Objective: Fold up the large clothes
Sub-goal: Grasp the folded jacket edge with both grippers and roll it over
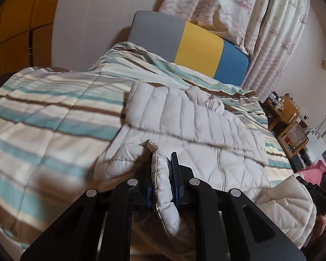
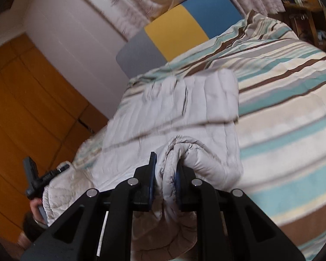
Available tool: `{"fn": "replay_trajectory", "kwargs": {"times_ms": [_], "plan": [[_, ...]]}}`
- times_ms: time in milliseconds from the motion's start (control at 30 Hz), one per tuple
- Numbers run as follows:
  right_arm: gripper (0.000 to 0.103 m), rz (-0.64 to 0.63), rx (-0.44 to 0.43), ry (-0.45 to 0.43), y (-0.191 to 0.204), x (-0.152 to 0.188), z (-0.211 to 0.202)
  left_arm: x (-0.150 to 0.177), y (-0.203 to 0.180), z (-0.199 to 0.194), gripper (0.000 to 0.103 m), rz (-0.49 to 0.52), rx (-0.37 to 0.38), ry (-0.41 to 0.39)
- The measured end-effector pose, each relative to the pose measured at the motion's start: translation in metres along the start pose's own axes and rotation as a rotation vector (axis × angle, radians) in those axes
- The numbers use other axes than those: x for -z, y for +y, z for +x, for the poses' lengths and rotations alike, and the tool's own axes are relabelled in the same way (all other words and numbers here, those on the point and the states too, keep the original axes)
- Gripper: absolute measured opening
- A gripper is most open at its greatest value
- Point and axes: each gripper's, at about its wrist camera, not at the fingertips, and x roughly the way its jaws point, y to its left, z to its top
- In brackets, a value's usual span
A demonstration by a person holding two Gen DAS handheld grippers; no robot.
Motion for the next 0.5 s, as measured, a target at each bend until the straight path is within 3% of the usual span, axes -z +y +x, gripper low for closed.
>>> {"fn": "replay_trajectory", "kwargs": {"times_ms": [300,500], "plan": [[0.014,0.184,-0.045,-0.038,-0.032,-0.065,0.051,-0.071,0.014,0.062,0.014,-0.092,0.019,0.02],[0.014,0.257,-0.009,-0.049,-0.058,-0.097,0.09,-0.105,0.022,0.101,0.014,-0.126,0.007,0.01]]}}
